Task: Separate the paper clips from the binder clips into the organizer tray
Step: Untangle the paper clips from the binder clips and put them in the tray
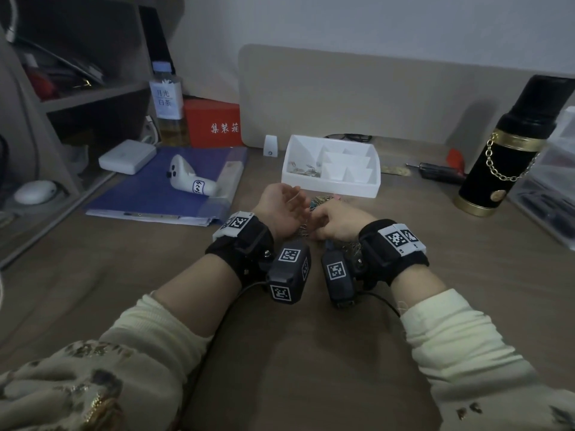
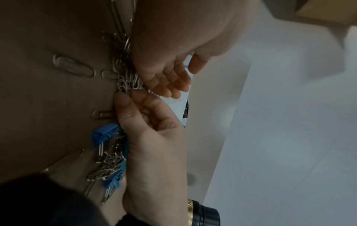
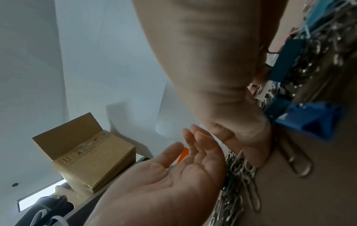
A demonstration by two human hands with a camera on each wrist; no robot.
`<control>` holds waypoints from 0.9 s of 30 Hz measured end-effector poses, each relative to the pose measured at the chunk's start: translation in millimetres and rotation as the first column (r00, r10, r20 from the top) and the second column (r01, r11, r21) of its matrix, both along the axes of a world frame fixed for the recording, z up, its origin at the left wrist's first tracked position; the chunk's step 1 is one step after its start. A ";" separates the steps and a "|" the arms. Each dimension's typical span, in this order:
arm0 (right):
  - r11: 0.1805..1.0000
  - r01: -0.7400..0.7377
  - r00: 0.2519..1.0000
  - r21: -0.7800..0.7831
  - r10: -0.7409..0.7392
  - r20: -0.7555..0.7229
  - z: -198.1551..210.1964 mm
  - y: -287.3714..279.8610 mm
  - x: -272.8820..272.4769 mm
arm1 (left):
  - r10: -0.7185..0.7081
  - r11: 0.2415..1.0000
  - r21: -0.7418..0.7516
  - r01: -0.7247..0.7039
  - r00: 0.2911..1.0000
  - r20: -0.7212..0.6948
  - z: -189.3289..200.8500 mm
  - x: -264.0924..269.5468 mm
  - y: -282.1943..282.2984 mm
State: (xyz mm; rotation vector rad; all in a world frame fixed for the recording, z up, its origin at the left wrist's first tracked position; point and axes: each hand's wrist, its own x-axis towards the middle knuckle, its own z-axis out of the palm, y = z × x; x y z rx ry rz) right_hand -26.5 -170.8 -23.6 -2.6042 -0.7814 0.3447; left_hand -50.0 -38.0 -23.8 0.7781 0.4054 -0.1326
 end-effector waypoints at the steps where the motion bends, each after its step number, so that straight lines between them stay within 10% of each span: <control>1: 1.000 0.000 1.000 -0.023 0.001 0.029 -0.2 0.1 0.1 | 0.006 1.000 -0.003 -0.006 1.000 -0.003 -1.0 1.5 -0.6; 12: 0.877 0.271 0.911 0.397 -0.367 0.190 1.1 3.4 10.0 | -0.009 1.000 0.000 0.009 1.000 0.009 -4.3 8.0 -4.5; 21: 0.776 0.120 0.986 0.620 -0.164 0.014 4.2 15.3 1.2 | -0.196 0.949 -0.230 0.218 0.974 0.113 4.4 -3.8 -13.7; 27: 0.702 0.097 0.968 0.705 -0.232 0.098 7.4 14.2 -0.1 | -0.085 0.956 -0.279 0.090 0.996 0.030 0.7 -0.8 -7.5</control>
